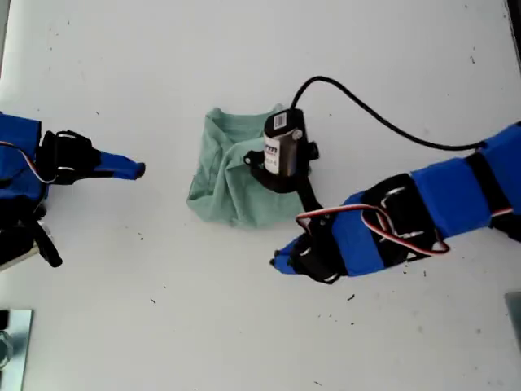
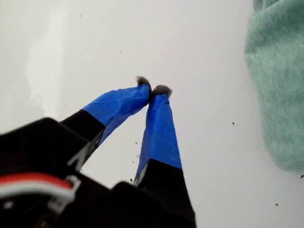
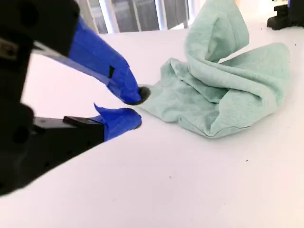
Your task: Fold t shirt
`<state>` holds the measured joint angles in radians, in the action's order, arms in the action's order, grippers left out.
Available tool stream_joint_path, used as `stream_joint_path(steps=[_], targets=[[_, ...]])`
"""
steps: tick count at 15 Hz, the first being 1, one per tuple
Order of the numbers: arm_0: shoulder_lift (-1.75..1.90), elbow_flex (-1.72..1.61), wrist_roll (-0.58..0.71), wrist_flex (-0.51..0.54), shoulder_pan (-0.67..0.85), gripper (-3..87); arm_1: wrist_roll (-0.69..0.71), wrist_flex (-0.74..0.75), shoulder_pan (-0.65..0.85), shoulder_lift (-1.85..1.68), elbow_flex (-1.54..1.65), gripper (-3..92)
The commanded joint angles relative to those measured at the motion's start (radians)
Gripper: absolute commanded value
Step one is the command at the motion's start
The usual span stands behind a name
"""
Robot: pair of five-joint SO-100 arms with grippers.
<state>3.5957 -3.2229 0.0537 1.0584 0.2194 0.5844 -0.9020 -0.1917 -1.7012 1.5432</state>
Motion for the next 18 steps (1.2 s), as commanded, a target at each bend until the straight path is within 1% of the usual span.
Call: stream_joint_path(steps=[1,2,3,4,5,6,7,8,9,10,12,13,15,17,18], targets=[[0.005,-0.011,0.008,-0.018,-0.026,3.3,0.072,0.012,0.095,-0.009,-0.066,2.4],[0.005,-0.011,0.008,-0.018,-0.026,3.1,0.114,-0.011,0.166,-0.006,-0.052,2.3],[0.005,-0.011,0.008,-0.018,-0.026,2.9,0.172,-0.020,0.272,-0.003,-0.005,2.3],[0.005,-0.011,0.008,-0.018,-0.020,2.8,0.284,-0.012,0.414,0.006,0.034,2.3],[0.005,-0.011,0.008,-0.018,-0.012,2.9,0.391,-0.012,0.594,0.055,0.034,2.3],[0.005,-0.011,0.008,-0.018,-0.009,3.0,0.500,-0.064,0.765,0.103,-0.025,2.3],[0.005,-0.011,0.008,-0.018,-0.015,3.0,0.557,-0.146,0.882,0.075,-0.097,2.3],[0.005,-0.011,0.008,-0.018,-0.034,2.7,0.600,-0.229,0.910,-0.011,-0.164,2.3],[0.005,-0.011,0.008,-0.018,-0.052,-0.1,0.580,-0.318,0.902,-0.078,-0.193,2.3],[0.005,-0.011,0.008,-0.018,-0.086,3.2,0.535,-0.360,0.862,-0.179,-0.112,2.3],[0.006,-0.009,-0.009,-0.017,-0.167,10.2,0.357,-0.328,0.764,-0.520,0.265,2.3],[0.006,-0.009,-0.009,-0.017,-0.236,11.6,0.244,-0.305,0.718,-0.746,0.488,2.3],[0.006,-0.009,-0.012,-0.015,-0.314,11.6,0.048,-0.327,0.614,-1.189,0.868,2.3],[0.006,-0.009,-0.012,-0.015,-0.342,11.6,-0.110,-0.413,0.543,-1.623,1.215,2.3],[0.006,-0.009,-0.012,-0.015,-0.344,11.6,-0.201,-0.523,0.540,-1.818,1.376,2.3]])
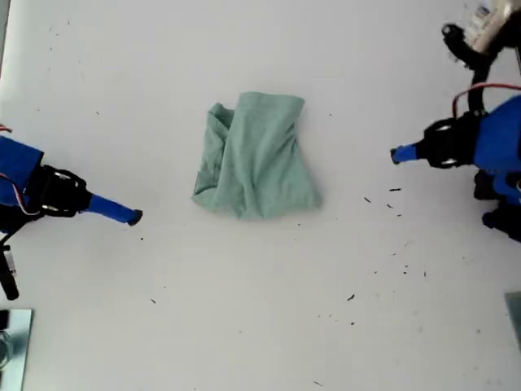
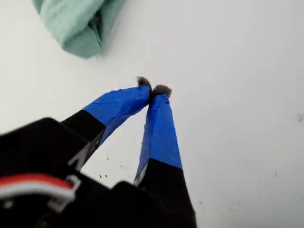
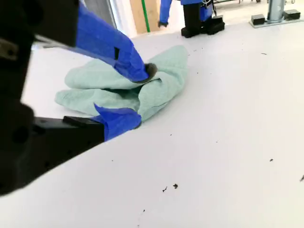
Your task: Fold t shirt
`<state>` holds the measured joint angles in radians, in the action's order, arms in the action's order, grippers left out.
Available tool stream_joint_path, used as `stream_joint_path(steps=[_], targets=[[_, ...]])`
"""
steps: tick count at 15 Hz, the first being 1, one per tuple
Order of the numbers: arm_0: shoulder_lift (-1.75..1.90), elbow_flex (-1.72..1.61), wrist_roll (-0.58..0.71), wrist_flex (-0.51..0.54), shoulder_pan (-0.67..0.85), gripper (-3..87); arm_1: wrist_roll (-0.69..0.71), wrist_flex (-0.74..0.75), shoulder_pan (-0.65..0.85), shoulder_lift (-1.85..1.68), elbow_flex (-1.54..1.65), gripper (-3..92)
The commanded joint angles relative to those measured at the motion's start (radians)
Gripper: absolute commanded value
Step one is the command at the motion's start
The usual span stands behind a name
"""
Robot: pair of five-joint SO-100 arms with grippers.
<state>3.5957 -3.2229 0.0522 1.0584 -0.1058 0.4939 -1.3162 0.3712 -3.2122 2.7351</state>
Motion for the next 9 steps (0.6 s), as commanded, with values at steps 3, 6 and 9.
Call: stream_joint_path(steps=[3,6,9], targets=[[0.006,-0.008,-0.009,-0.015,-0.015,11.6,-0.149,-0.026,-0.003,-0.293,0.370,6.9],[0.006,-0.008,-0.009,-0.015,-0.012,11.7,0.181,-0.026,0.129,-0.293,0.370,7.9],[0.006,-0.008,-0.009,-0.015,-0.012,11.7,0.249,-0.028,0.153,-0.293,0.370,7.3]])
